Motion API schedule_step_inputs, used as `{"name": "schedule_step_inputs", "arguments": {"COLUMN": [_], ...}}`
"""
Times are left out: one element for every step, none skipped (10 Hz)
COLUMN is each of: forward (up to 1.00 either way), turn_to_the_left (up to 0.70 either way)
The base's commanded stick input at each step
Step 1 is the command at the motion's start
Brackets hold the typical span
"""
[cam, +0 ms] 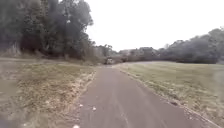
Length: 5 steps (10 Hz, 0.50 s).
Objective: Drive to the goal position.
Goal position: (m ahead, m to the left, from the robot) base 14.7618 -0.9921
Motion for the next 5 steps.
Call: {"name": "schedule_step_inputs", "arguments": {"forward": [0.6,0.6,0.6,0.6,0.6], "turn_to_the_left": [0.0,0.0,0.0,0.0,0.0]}}
